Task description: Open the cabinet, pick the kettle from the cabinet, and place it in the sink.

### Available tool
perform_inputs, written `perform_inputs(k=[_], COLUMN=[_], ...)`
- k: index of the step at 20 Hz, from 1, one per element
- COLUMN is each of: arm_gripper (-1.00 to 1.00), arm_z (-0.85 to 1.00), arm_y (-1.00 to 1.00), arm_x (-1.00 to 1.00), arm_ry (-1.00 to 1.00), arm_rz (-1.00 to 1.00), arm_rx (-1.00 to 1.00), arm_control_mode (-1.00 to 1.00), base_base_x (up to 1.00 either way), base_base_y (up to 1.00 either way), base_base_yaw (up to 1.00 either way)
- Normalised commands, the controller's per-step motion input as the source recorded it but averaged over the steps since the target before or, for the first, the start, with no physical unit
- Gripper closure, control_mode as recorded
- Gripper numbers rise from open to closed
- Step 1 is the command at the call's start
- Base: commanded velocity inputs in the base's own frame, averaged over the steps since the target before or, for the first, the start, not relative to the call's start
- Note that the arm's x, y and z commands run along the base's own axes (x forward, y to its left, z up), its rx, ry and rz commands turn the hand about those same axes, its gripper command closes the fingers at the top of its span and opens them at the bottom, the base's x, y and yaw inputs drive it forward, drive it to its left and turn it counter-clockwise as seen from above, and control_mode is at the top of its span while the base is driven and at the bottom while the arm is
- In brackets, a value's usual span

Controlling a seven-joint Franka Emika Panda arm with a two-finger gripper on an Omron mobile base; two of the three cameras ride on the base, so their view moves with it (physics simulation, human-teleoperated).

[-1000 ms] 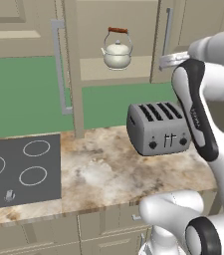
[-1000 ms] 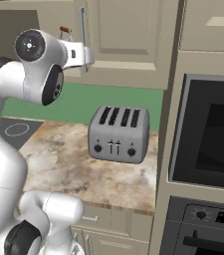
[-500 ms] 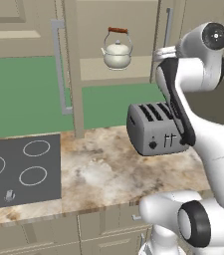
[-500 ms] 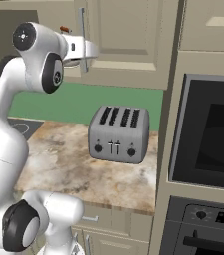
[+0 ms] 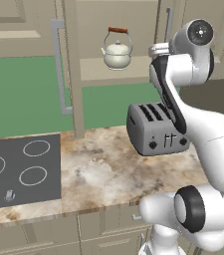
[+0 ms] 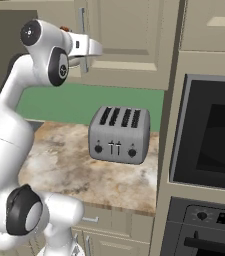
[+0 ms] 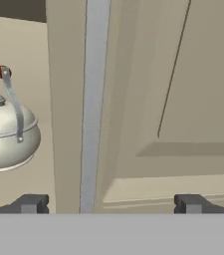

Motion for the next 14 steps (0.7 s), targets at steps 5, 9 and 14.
perform_inputs(k=[5,9,14], arm_gripper=[-1.0,-1.0,-1.0], arm_z=[0.0,0.0,0.0], arm_y=[-0.04,-0.02,-0.02], arm_x=[0.4,0.4,0.44], arm_ry=[0.0,-0.01,0.0], arm_rz=[0.01,0.02,0.01], arm_rx=[0.1,0.07,0.03], arm_control_mode=[-1.0,-1.0,-1.0], base_base_x=[0.0,0.0,0.0], base_base_y=[0.0,0.0,0.0], base_base_yaw=[0.0,0.0,0.0])
